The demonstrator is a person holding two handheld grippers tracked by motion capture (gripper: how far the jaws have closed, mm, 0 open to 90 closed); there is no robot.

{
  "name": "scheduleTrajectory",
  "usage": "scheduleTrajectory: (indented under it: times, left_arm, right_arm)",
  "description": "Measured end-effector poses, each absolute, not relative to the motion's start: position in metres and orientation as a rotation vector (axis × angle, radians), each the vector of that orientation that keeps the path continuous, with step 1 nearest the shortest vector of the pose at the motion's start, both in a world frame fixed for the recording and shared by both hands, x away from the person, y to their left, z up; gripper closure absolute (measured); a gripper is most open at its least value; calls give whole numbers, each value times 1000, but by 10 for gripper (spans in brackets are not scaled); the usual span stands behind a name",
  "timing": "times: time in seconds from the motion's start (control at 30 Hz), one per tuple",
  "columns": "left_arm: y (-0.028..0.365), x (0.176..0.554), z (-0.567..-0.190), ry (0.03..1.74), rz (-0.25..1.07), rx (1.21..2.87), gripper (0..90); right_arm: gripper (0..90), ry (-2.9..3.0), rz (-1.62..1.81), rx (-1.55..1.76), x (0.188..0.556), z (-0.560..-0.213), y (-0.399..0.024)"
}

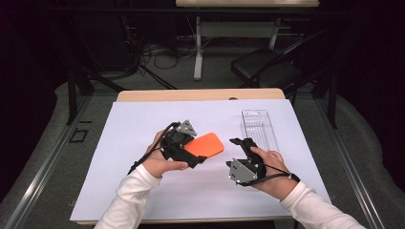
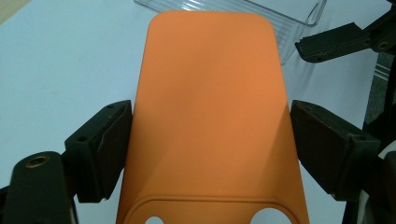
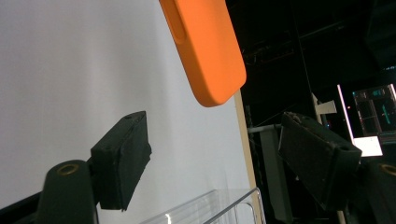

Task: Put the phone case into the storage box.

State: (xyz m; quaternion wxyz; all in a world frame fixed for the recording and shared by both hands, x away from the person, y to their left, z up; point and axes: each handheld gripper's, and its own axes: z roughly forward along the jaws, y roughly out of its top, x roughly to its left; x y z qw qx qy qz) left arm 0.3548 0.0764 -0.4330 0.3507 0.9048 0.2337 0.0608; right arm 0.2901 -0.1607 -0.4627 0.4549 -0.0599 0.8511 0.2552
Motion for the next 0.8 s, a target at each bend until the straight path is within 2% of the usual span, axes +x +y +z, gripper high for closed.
scheduleTrajectory:
  times: [0.43,0.8]
  left_arm:
    - [71,353,-436,599,133,2351,163]
    - [66,349,-435,573,126,2362,163]
  right_arm:
    - [297,2043,558,-274,291,-476,-147]
    - [311,1990,524,-321,293,-482,-138]
